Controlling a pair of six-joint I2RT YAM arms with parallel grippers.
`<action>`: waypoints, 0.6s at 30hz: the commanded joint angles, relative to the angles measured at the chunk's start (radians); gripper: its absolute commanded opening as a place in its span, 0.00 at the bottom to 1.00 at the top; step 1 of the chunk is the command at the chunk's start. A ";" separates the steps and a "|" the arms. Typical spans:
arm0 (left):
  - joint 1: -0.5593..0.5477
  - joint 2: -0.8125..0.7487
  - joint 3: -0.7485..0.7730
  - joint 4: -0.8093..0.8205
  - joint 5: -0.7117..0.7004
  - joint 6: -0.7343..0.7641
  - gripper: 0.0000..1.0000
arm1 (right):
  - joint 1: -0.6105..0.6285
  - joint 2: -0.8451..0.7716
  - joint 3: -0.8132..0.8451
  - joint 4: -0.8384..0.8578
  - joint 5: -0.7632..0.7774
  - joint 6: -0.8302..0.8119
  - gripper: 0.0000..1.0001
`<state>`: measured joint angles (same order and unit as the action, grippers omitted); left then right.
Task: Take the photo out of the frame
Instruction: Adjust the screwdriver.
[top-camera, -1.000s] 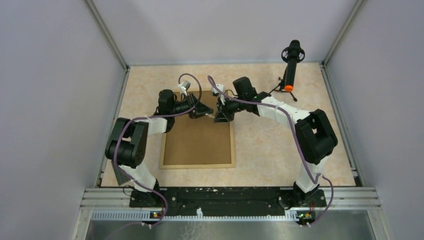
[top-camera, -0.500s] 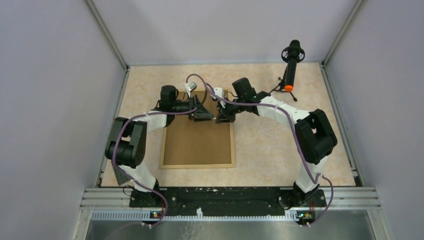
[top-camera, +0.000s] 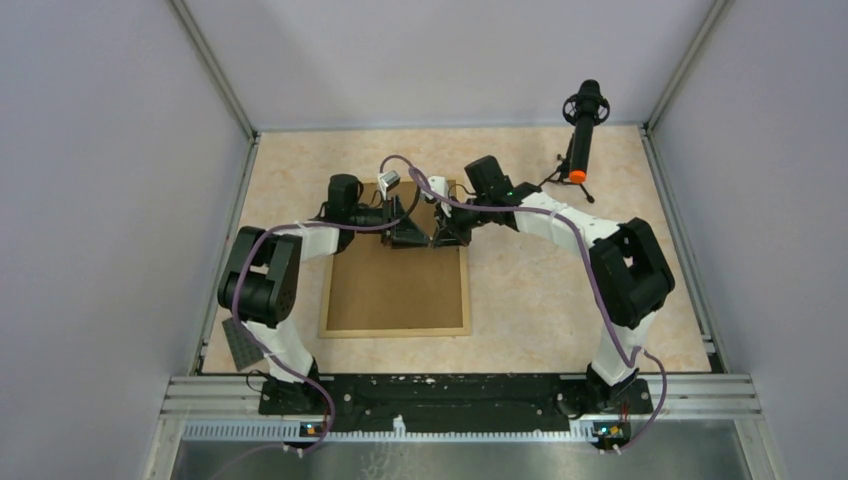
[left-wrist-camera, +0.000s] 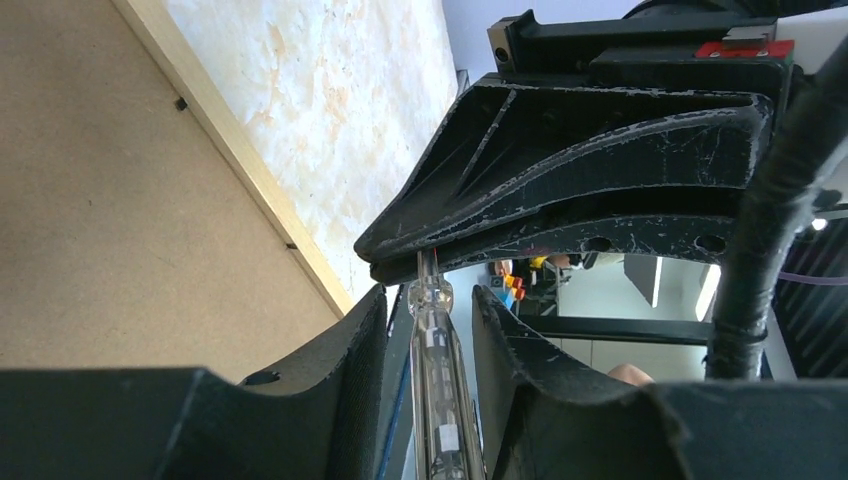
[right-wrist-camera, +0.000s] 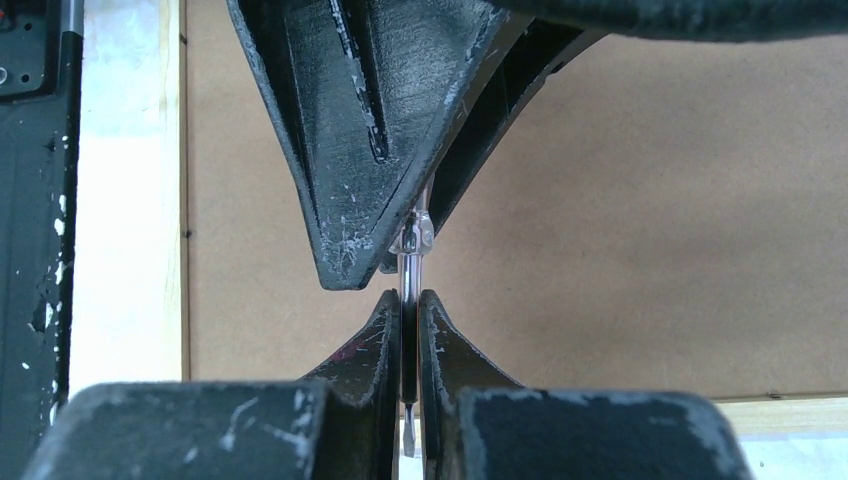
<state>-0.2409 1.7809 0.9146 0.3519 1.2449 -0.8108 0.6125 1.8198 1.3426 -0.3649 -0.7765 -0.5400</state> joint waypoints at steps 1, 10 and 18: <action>-0.011 0.014 0.021 0.101 0.018 -0.051 0.41 | 0.013 -0.037 0.031 0.025 -0.072 -0.031 0.00; -0.015 0.032 0.011 0.146 0.027 -0.077 0.07 | 0.018 -0.035 0.026 0.054 -0.073 -0.029 0.03; 0.053 0.061 0.012 -0.060 -0.089 0.093 0.00 | -0.097 -0.021 -0.003 0.032 0.013 0.104 0.67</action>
<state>-0.2207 1.8118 0.9142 0.3637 1.2110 -0.8284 0.5919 1.8168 1.3418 -0.3408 -0.7738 -0.4953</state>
